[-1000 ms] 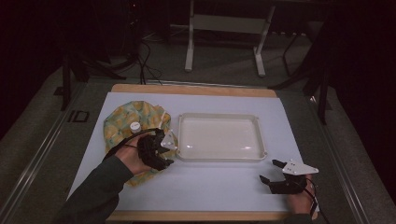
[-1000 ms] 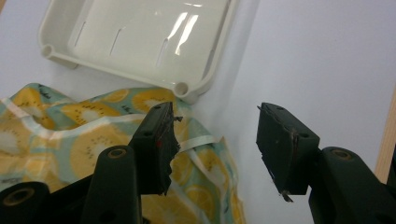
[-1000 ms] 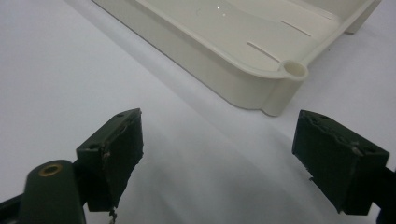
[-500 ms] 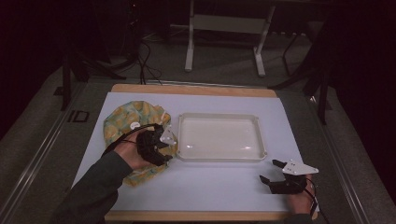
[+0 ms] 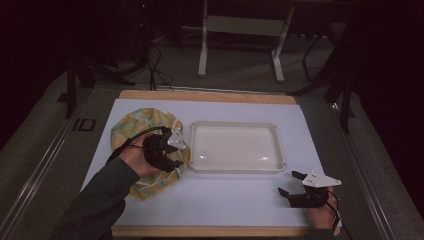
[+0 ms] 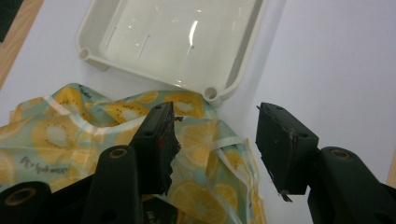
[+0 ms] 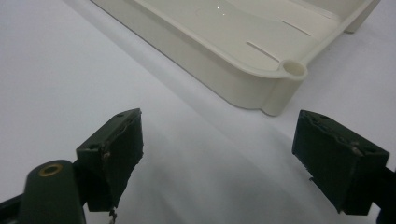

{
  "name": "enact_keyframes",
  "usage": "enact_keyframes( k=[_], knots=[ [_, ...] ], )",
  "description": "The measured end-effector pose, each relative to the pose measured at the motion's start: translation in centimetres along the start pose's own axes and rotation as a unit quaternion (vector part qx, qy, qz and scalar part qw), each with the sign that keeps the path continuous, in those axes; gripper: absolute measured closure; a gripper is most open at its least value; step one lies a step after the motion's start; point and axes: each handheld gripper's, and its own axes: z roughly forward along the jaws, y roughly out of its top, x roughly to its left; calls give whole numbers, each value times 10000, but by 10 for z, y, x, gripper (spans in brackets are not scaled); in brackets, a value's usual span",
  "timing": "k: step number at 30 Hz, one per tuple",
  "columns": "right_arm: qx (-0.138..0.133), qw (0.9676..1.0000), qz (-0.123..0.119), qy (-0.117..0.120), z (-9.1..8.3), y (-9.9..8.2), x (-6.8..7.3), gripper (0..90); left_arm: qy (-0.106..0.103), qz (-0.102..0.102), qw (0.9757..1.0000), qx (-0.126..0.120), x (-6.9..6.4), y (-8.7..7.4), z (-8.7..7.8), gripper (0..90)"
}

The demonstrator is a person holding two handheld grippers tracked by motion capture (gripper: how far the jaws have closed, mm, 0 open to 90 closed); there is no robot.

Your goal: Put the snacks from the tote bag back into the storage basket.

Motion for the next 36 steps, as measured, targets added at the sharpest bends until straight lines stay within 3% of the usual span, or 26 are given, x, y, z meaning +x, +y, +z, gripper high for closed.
enact_keyframes(
  k=[14, 23, 36],
  knots=[
    [16, 10000, 8, 2, 1, 0, 0, 160, 185, 16, 9994, 294, 17, -2, -17, 490],
    [-3, 10000, 13, 21, 0, 0, 0, 160, 259, -119, 9991, 323, 28, -4, -23, 508],
    [12, 10000, 3, 41, 1, 0, 0, 160, 242, -409, 9979, 433, 53, -10, -29, 496]
  ],
)
